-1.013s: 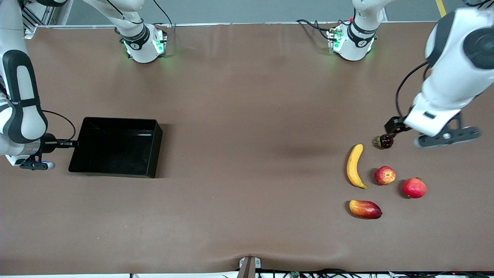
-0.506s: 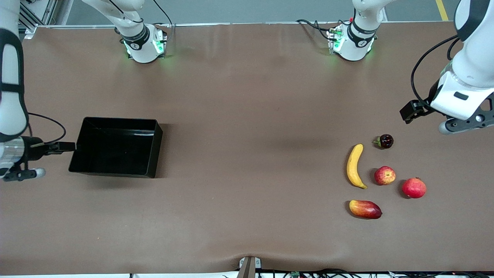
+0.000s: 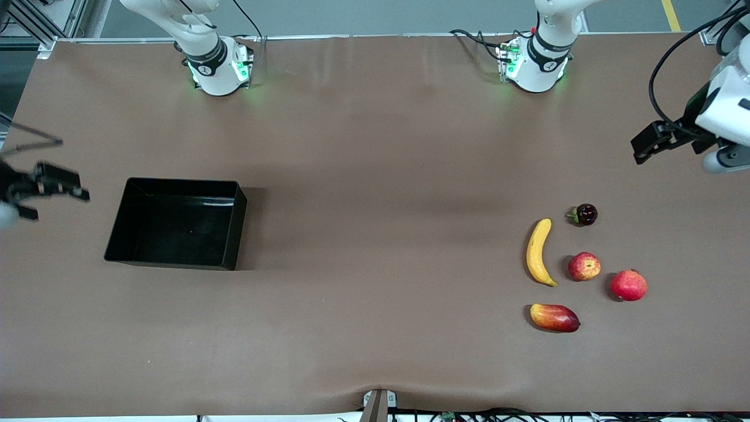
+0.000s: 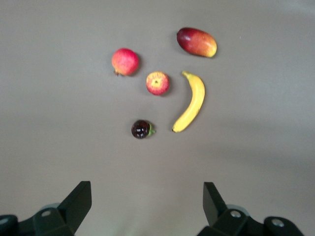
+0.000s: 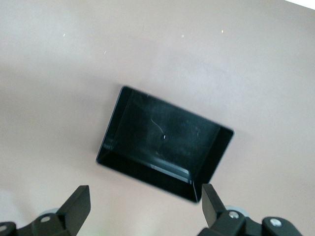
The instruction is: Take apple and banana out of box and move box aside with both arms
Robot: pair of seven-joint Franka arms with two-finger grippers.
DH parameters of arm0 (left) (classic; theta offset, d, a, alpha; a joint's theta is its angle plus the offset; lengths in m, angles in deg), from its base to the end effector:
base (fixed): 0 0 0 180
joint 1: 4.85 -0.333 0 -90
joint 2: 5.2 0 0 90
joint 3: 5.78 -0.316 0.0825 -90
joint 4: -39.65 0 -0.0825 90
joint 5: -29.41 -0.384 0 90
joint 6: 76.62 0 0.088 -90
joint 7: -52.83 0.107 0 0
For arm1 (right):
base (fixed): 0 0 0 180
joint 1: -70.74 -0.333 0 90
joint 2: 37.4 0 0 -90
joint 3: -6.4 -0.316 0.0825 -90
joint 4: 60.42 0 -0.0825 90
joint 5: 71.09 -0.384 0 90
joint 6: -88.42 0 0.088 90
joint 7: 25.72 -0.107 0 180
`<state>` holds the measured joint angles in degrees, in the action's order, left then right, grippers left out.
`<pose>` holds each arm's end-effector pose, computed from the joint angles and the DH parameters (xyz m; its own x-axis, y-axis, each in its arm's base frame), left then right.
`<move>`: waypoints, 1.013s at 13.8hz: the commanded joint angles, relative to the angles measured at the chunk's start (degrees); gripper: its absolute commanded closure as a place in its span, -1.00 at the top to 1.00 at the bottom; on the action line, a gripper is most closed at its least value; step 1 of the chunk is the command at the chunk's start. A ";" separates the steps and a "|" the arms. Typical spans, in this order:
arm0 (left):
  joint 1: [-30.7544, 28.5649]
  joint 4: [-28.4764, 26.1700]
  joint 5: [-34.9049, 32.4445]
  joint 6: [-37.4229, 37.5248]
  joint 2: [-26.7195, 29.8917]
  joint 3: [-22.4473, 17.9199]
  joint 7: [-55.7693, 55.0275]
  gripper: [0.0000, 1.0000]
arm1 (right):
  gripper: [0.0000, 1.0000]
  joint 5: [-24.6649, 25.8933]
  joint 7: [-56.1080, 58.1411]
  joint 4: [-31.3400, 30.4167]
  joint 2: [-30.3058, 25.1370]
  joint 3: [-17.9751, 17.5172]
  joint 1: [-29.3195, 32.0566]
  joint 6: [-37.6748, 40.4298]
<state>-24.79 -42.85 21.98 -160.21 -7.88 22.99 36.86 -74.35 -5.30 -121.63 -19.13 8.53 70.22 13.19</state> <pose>0.5528 -0.0631 0.6536 0.9905 0.1370 0.0087 0.1371 -0.9846 -0.1082 0.6197 -0.0055 0.6454 0.9401 0.3368 -0.0536 0.3331 -0.9405 -0.0672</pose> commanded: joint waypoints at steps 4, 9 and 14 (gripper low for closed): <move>19.74 -2.48 3.74 3.26 5.05 -23.03 2.59 1.00 | 1.00 1.68 -3.20 -26.91 -22.73 0.50 0.08 -3.59; 22.67 -4.25 5.06 2.30 5.67 -28.33 6.21 1.00 | 1.00 1.07 -9.51 -28.53 -23.73 0.24 2.28 -5.45; 22.67 -4.42 5.94 1.50 5.50 -27.89 6.29 1.00 | 1.00 1.68 -10.41 -26.17 -22.15 0.42 2.89 -5.19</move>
<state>-2.51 -45.74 26.72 -157.81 -3.81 -4.59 42.56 -73.58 -14.94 -148.70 -41.48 9.63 72.10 8.13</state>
